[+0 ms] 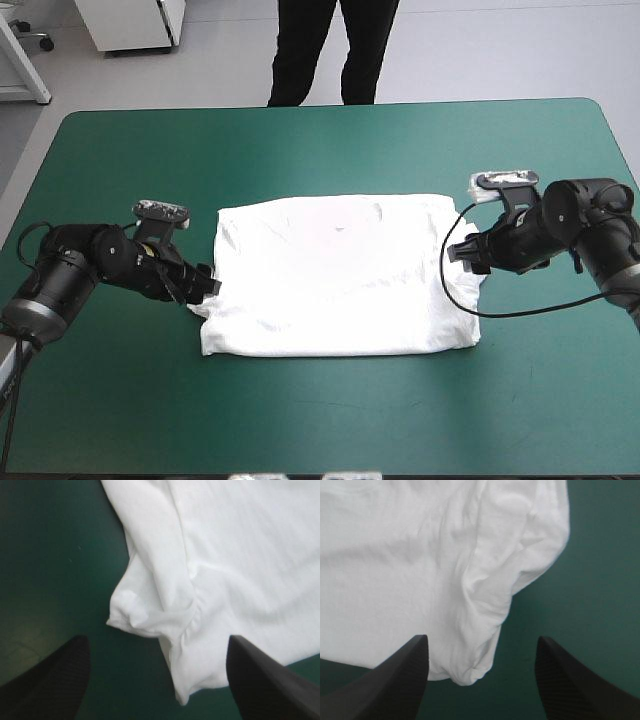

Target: Fold the cloth

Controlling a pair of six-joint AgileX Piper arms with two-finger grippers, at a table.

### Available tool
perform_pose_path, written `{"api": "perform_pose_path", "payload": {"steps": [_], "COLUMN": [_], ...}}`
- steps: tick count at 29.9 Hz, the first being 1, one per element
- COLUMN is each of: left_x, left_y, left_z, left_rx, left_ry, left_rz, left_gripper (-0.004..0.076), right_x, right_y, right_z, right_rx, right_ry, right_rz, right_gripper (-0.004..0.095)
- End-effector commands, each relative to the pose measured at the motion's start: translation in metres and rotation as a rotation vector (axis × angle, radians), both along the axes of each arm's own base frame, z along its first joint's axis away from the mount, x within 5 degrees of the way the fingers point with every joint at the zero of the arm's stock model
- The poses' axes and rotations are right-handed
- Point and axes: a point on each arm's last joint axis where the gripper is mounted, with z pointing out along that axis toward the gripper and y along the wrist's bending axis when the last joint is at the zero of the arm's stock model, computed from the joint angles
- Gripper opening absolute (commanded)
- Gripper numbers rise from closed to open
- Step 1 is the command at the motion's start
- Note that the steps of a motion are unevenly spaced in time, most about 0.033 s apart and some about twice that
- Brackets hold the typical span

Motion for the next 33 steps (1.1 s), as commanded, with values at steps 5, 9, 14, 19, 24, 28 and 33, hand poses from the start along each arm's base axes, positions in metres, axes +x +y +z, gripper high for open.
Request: {"api": "perform_pose_path", "payload": {"steps": [5,9,14,19,24,28,33], "left_x": [0.001,0.005,0.017,0.031,0.044,0.054,0.062], "left_y": [0.004,0.021,0.022,0.021,0.020,0.019,0.015], "left_z": [0.042,0.033,0.008,-0.028,-0.053,-0.071,-0.092], "left_rx": [-0.034,0.004,-0.014,0.009,0.022,0.030,0.035], "left_ry": [-0.085,-0.029,0.056,0.154,0.207,0.242,0.309], "left_rz": [0.097,0.176,0.189,0.184,0.185,0.181,0.162], "left_gripper": [0.0485,0.0476,0.0475,0.0475,0.0470,0.0417,0.0356], "right_x": [-0.009,-0.010,-0.009,-0.009,-0.009,-0.008,-0.007], "right_y": [-0.009,-0.009,-0.009,-0.009,-0.009,-0.009,-0.008], "right_z": [0.054,0.054,0.055,0.055,0.055,0.056,0.056], "right_rx": [-0.022,-0.023,-0.017,-0.016,-0.018,-0.016,-0.014], "right_ry": [-0.141,-0.139,-0.152,-0.153,-0.156,-0.168,-0.175], "right_rz": [-0.047,-0.046,-0.053,-0.053,-0.054,-0.055,-0.055], "right_gripper": [0.0577,0.0577,0.0577,0.0577,0.0577,0.0577,0.0577]}}
